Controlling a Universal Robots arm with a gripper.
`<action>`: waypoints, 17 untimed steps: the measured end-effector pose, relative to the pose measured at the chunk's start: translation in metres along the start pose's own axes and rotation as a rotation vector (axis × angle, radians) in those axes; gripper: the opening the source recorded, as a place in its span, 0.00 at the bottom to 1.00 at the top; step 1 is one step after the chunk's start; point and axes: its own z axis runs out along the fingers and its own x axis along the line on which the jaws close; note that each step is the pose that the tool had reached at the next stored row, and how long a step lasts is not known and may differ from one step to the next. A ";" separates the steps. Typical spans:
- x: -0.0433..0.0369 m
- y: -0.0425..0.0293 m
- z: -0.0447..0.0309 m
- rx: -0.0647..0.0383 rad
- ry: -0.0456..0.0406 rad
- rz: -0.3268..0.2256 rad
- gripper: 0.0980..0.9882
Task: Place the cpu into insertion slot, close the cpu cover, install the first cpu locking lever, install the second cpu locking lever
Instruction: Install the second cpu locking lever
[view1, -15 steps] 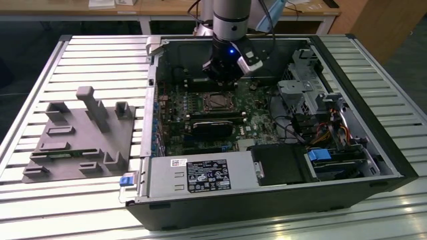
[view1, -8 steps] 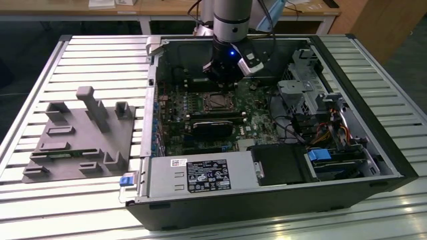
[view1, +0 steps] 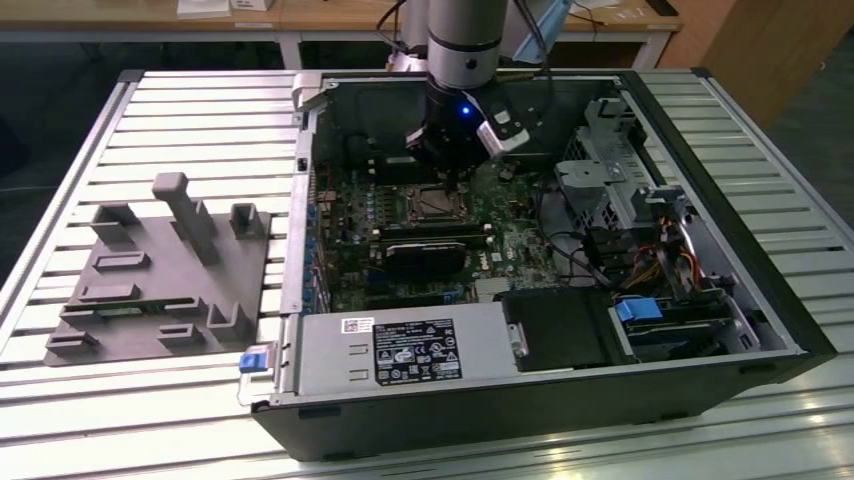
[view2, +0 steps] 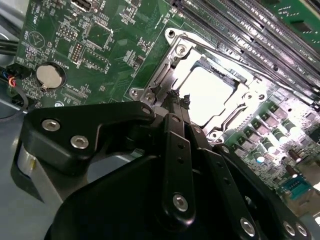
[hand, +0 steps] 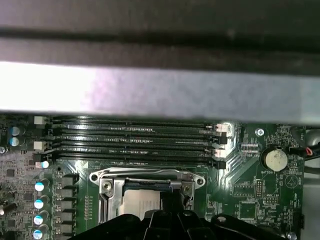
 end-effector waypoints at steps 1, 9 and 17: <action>0.0000 -0.0001 -0.0014 -0.001 0.0000 0.000 0.01; -0.0006 -0.0005 -0.0233 -0.017 -0.0004 0.001 0.01; -0.0004 -0.0122 -0.0236 -0.061 0.0035 0.003 0.01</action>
